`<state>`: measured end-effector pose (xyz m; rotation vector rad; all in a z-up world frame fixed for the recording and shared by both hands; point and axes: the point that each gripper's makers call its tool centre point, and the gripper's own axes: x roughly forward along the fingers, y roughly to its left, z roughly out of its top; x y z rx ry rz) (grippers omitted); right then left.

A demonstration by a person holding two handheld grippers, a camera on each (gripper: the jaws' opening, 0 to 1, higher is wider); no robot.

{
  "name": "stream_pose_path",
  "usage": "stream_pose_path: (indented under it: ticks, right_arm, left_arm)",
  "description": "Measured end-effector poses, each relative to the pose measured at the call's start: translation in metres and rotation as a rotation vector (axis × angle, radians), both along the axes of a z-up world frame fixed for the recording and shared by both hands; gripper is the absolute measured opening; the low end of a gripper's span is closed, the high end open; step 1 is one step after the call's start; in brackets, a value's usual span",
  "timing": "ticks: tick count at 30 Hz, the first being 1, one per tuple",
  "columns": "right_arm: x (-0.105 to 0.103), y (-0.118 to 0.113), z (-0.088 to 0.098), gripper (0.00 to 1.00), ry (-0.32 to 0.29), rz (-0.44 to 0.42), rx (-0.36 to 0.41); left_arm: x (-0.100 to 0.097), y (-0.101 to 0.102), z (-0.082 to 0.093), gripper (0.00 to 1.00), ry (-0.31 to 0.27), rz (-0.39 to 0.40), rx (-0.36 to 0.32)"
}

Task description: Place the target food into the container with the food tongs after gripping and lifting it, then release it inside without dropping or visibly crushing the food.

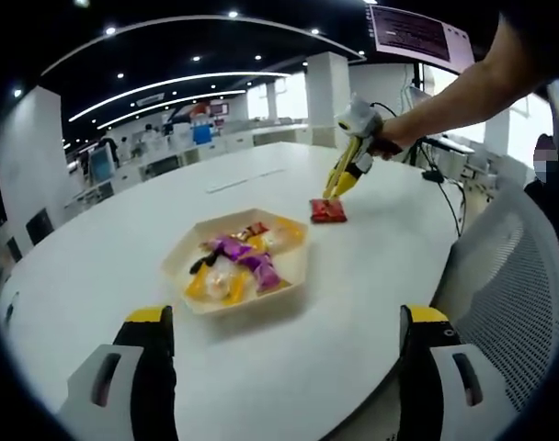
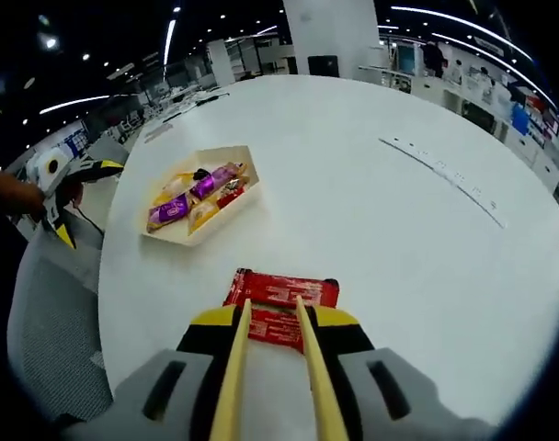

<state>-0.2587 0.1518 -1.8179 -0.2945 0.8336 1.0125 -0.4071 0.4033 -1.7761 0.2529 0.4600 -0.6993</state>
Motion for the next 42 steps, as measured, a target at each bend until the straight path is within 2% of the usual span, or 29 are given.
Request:
stream_pose_path:
  ticks: [5, 12, 18, 25, 27, 33, 34, 36, 42]
  right_arm:
    - [-0.001, 0.002, -0.008, 0.28, 0.03, -0.013, -0.01]
    - [-0.011, -0.009, -0.005, 0.28, 0.051, -0.049, -0.023]
    - [-0.032, -0.022, -0.005, 0.28, 0.059, -0.027, -0.045]
    - [-0.046, -0.026, -0.005, 0.28, 0.081, 0.009, -0.058]
    - [-0.048, -0.024, -0.005, 0.28, 0.07, 0.03, -0.068]
    - [-0.047, -0.012, -0.004, 0.28, -0.076, 0.211, -0.145]
    - [-0.049, -0.009, -0.006, 0.28, -0.059, 0.226, -0.152]
    - [-0.045, -0.007, -0.008, 0.28, -0.085, 0.258, -0.18]
    - [-0.038, -0.002, -0.011, 0.29, -0.08, 0.25, -0.169]
  left_arm:
    - [0.0, 0.0, 0.0, 0.98, 0.0, -0.002, 0.001]
    - [0.0, 0.001, 0.0, 0.98, -0.001, 0.003, 0.003]
    - [-0.002, -0.003, -0.001, 0.98, -0.005, -0.024, 0.014]
    - [-0.002, -0.002, -0.001, 0.98, -0.006, -0.022, 0.019]
    - [-0.001, -0.001, -0.002, 0.98, -0.007, -0.018, 0.017]
    - [-0.002, -0.001, -0.002, 0.98, -0.007, -0.023, 0.019]
    - [-0.002, -0.001, -0.002, 0.98, -0.006, -0.021, 0.02]
    - [-0.001, 0.0, -0.002, 0.97, -0.006, -0.015, 0.017]
    - [0.0, 0.002, -0.002, 0.96, -0.011, -0.01, 0.026]
